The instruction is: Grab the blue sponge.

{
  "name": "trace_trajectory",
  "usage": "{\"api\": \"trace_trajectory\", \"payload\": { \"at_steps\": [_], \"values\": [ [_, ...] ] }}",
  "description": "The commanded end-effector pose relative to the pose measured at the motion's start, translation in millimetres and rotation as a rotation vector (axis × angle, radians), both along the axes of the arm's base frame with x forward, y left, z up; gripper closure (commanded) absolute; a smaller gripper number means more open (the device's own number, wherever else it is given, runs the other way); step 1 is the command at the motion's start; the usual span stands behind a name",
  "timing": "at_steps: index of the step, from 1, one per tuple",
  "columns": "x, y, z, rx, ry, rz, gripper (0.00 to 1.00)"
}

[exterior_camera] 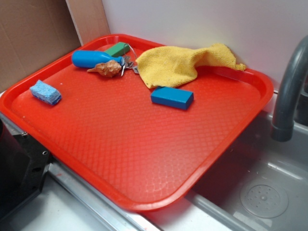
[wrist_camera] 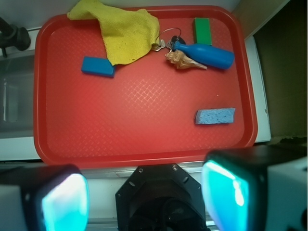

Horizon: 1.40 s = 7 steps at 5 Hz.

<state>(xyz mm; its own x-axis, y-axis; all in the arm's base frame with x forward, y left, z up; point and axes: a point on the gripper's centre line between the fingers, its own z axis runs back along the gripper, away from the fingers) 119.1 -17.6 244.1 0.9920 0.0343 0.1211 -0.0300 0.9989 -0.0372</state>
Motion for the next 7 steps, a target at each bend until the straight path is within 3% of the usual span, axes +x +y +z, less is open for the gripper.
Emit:
{"api": "trace_trajectory", "payload": {
  "at_steps": [1, 2, 3, 4, 5, 7],
  "values": [
    [0, 0, 0, 0.0, 0.0, 0.0, 0.0],
    [31, 47, -50, 0.105, 0.094, 0.245, 0.0],
    [52, 78, -80, 0.033, 0.084, 0.492, 0.0],
    [41, 114, -95, -0.01, -0.054, 0.741, 0.0],
    [21, 146, -112, -0.065, -0.09, 0.991, 0.0],
    [17, 132, -147, -0.003, -0.026, 1.491, 0.0]
  ]
}}
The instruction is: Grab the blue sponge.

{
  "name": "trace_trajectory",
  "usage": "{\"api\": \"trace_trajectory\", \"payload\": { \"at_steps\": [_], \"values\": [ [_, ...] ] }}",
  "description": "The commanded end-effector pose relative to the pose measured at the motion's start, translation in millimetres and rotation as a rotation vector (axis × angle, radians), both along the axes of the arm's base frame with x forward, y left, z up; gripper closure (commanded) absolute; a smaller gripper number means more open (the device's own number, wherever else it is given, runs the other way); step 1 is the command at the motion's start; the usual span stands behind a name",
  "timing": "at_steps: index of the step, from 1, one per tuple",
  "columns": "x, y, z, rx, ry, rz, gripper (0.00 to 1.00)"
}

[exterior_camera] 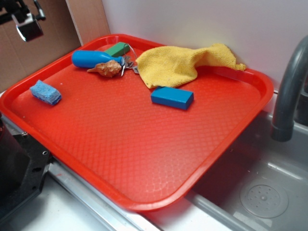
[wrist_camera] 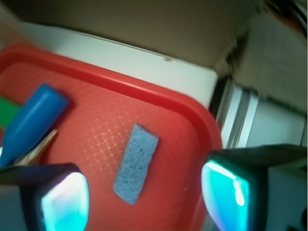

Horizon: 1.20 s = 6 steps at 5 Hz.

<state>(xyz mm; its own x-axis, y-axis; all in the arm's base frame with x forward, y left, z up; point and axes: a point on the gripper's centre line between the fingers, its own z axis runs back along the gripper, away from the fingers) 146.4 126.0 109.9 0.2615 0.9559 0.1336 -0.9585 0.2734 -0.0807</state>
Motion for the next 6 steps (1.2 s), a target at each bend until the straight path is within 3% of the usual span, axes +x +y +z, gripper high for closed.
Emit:
{"api": "trace_trajectory", "payload": {
  "at_steps": [1, 4, 5, 6],
  "values": [
    [3, -18, -35, 0.028, 0.069, 0.469, 0.0],
    [-18, -5, -100, 0.033, 0.173, 0.38, 0.0],
    [-11, -11, -102, 0.047, 0.187, 0.314, 1.0],
    [-8, -19, -86, 0.051, 0.158, 0.189, 1.0]
  ]
}}
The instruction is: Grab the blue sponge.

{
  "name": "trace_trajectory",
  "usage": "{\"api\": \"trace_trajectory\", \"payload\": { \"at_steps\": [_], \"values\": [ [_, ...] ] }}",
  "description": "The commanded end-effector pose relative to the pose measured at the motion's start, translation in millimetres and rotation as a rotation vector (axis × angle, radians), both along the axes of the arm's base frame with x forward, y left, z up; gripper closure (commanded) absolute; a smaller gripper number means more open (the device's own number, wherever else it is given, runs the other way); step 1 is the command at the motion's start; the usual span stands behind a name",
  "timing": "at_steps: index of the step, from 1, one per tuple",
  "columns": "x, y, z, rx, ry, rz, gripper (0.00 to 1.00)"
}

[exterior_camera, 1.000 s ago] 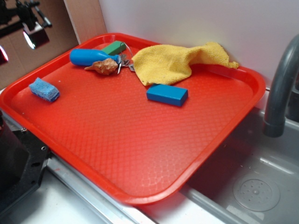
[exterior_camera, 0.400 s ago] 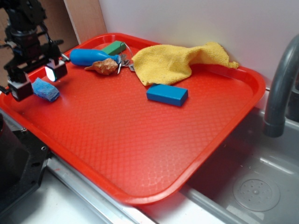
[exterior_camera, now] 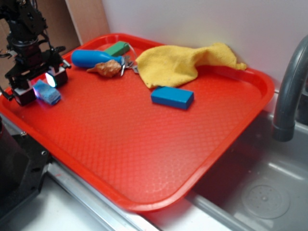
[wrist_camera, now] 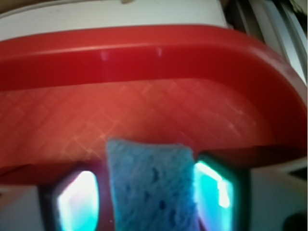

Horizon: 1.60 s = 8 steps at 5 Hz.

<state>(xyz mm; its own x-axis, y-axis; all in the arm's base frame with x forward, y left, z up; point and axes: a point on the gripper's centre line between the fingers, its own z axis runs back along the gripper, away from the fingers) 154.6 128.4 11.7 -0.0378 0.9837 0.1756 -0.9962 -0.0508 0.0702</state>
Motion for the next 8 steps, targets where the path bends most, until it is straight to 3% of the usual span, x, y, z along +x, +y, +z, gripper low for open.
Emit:
{"api": "trace_trajectory", "payload": {
  "at_steps": [1, 2, 3, 4, 5, 6, 7, 8],
  "values": [
    [-11, -40, 52, 0.003, -0.03, -0.388, 1.0],
    [-5, -82, 103, -0.059, -0.112, -0.639, 1.0],
    [5, -129, 150, -0.107, -0.071, -0.885, 1.0],
    [9, -167, 173, -0.106, -0.067, -1.136, 1.0],
    [12, -169, 196, -0.079, -0.111, -1.388, 1.0],
    [7, -133, 197, -0.032, -0.159, -1.641, 1.0],
    [18, -102, 193, -0.011, -0.157, -1.893, 1.0],
    [26, -103, 189, -0.023, -0.129, -1.911, 1.0]
  ]
}}
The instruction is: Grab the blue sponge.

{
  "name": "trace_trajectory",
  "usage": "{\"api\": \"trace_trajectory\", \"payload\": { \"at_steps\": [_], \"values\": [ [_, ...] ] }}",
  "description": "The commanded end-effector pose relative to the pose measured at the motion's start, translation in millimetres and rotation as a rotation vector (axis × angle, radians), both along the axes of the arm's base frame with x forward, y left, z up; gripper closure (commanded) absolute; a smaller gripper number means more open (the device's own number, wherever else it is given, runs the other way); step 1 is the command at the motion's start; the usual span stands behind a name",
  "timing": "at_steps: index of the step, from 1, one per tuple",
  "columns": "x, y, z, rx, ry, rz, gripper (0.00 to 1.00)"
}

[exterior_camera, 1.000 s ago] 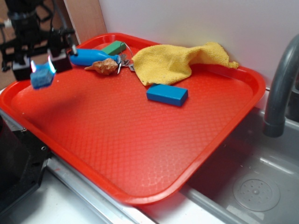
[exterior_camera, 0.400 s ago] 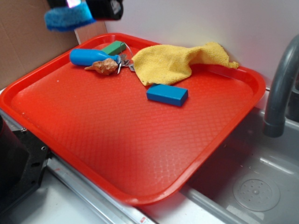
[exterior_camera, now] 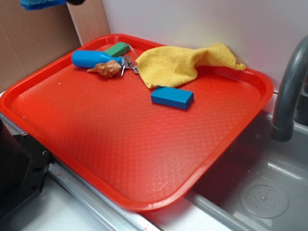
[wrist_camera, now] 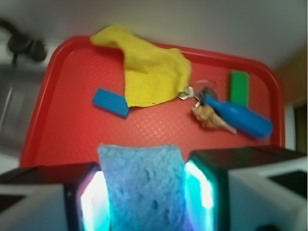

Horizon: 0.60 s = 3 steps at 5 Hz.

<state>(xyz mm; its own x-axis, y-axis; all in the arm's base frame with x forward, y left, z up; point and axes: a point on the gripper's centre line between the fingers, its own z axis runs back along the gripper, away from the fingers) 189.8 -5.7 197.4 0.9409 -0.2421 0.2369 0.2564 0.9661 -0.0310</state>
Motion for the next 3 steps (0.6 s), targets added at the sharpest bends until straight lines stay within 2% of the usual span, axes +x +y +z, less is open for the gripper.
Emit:
{"api": "trace_trajectory", "payload": {
  "at_steps": [1, 3],
  "values": [
    [-8.9, 24.4, -3.7, 0.014, 0.008, -0.031, 1.0],
    [-15.6, 22.1, -8.4, 0.029, 0.02, 0.001, 1.0]
  ]
}}
